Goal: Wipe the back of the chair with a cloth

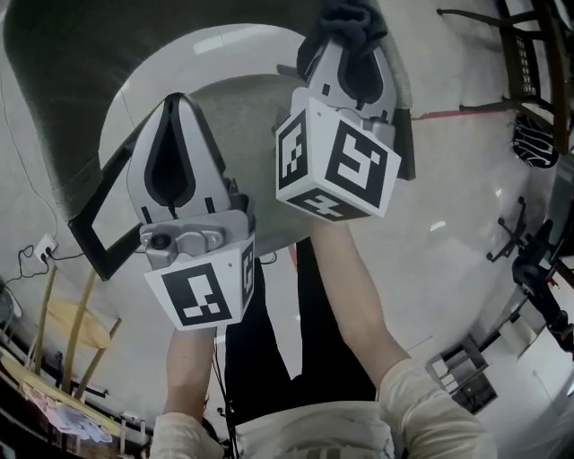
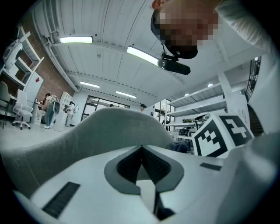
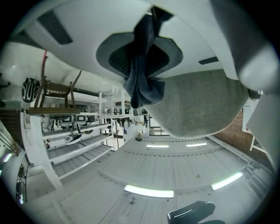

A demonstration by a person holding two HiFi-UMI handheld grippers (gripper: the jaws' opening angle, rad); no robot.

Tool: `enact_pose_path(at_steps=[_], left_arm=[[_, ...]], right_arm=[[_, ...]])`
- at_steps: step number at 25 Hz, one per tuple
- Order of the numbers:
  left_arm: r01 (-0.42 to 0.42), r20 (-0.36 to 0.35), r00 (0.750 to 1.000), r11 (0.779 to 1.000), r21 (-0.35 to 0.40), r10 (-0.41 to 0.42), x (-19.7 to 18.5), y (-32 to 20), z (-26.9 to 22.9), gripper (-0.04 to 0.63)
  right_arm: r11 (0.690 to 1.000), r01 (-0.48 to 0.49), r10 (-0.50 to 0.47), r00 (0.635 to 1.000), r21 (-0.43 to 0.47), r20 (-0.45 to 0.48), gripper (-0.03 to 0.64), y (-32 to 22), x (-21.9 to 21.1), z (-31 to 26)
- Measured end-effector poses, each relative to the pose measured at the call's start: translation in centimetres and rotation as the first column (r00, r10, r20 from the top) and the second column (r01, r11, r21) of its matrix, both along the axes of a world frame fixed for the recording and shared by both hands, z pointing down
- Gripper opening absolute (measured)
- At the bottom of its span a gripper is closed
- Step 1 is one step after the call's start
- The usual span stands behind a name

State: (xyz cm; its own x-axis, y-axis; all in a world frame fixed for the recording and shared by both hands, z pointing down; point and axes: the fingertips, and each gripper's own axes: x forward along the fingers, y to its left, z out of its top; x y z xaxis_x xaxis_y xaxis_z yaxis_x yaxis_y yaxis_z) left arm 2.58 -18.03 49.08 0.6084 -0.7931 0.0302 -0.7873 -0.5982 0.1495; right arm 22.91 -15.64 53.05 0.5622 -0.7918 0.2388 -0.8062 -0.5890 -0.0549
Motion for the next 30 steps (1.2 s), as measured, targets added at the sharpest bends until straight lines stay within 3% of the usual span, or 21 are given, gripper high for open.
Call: enact_pose_path(at_steps=[4,13,24,30], left_arm=[[-0.068,0.022,0.997,0.997,0.028,0.067,2.0,0.2,-0.2,0.015],[-0.097,0.047,0.994,0.994,0.043,0.095,2.6,0.9,-0.4,0.015],[-0.044,0.056,0.998,0.999,0.023,0.042,0.4,1.3,-0.7,0.015],[0.012,0.026,1.0,1.0,0.029,-0.012,-0.5,1.0,-2.3,0.015]], right_arm=[[0.997,-0.073,0.073,0.997,-0.023,-0.001,0.058,3.2,1.0,0.5],[0.984,-0.173,0.172,0.985,-0.051,-0.009,0.058,7.8,1.7,0.9],[0.974,-0.203,0.204,0.979,-0.101,-0.005,0.058,10.3,1.5,1.8],[0.982,-0.152,0.147,0.988,-0.114,-0.047,0.058,8.9,1.3,0.3]])
